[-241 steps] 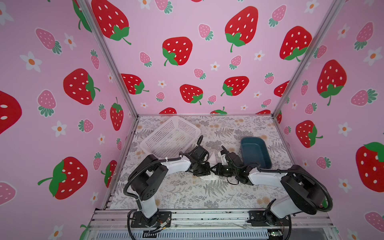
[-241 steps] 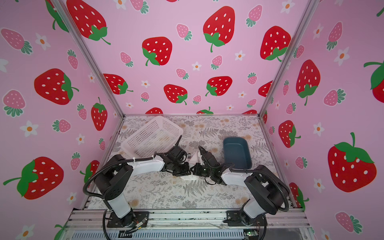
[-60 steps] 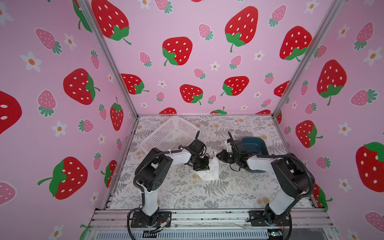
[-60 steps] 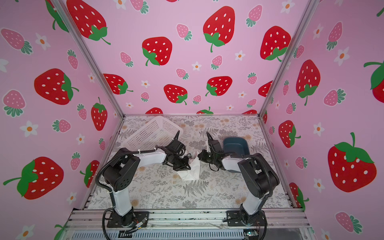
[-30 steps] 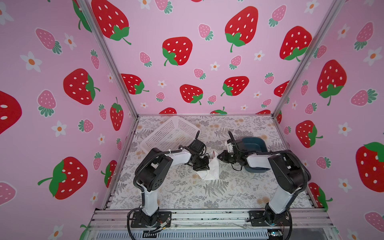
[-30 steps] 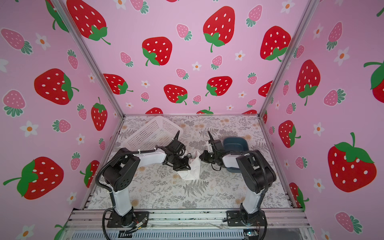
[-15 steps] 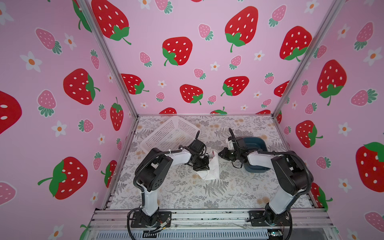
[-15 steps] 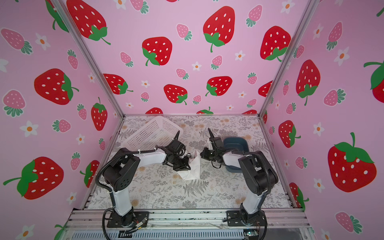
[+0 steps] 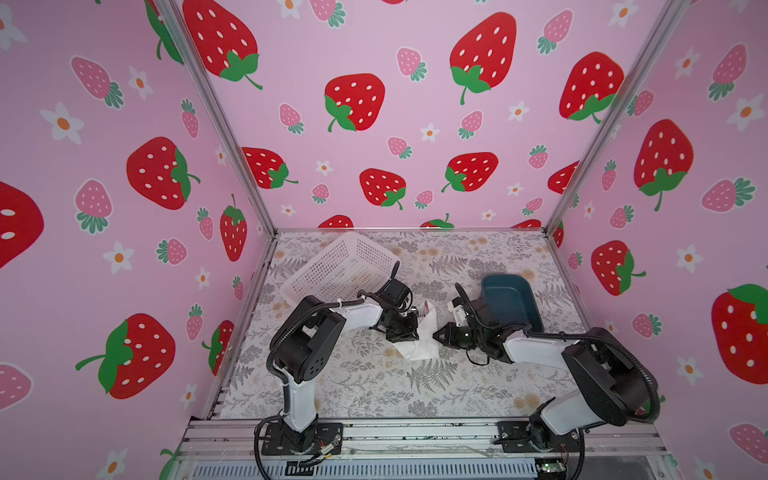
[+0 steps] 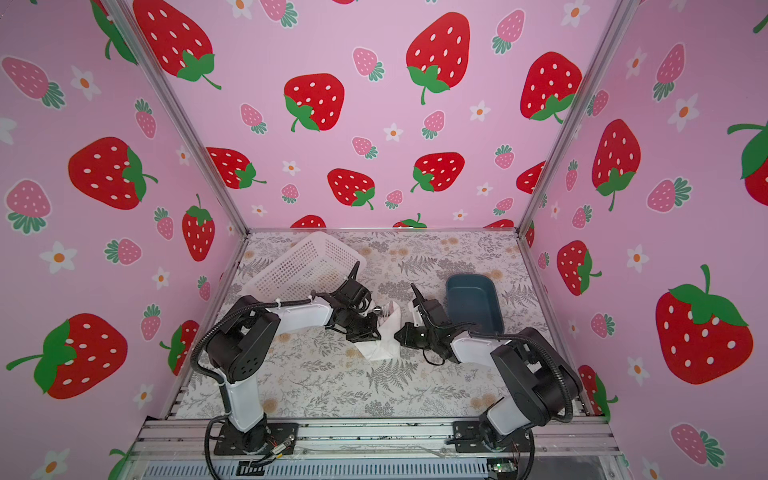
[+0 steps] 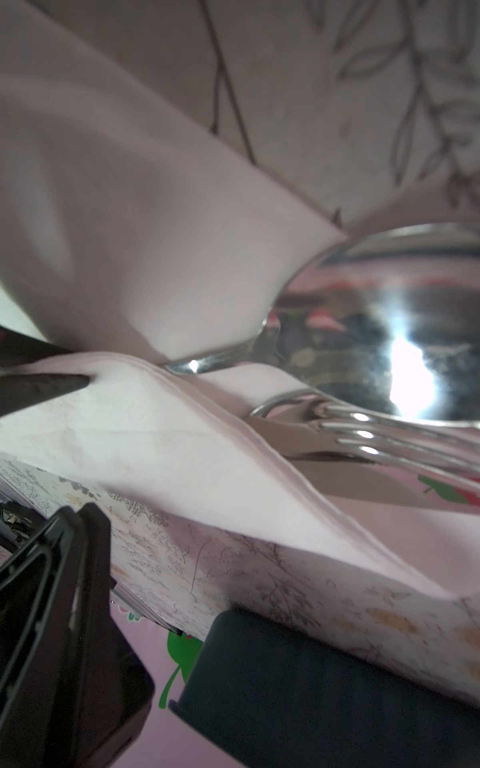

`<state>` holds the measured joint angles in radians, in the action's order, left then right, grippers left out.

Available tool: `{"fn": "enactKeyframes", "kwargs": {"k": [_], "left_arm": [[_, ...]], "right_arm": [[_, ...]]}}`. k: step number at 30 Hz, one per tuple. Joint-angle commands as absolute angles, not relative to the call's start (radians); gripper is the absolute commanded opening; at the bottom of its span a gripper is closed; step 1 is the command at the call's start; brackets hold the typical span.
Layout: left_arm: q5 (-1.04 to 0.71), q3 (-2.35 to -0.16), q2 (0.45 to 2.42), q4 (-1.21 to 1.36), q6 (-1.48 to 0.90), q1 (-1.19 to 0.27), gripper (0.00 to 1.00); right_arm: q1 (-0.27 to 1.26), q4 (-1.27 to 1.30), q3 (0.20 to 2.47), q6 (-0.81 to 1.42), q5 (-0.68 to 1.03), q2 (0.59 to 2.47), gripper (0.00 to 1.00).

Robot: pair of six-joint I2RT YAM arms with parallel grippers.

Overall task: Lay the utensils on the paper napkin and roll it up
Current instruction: 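Wrap the napkin flap back over the utensils with the right gripper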

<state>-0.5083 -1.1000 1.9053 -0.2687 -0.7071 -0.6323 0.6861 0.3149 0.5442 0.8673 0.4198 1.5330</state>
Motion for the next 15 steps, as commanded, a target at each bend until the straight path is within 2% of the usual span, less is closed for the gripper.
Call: {"fn": "enactKeyframes", "kwargs": {"k": [1,10,15], "left_arm": [[-0.513,-1.111,1.892,-0.296,-0.702,-0.635,0.08],[-0.509,-1.102,1.890,-0.290,-0.706,-0.635,0.08],[-0.515,-1.119,1.895,-0.288,-0.713,-0.635,0.08]], "right_arm": [[0.702,0.361,0.527,0.902,0.403,1.550,0.12],[0.712,0.325,0.486,0.888,0.374,1.565,0.13],[0.733,0.290,0.472,0.923,0.329,1.466,0.13]]}}
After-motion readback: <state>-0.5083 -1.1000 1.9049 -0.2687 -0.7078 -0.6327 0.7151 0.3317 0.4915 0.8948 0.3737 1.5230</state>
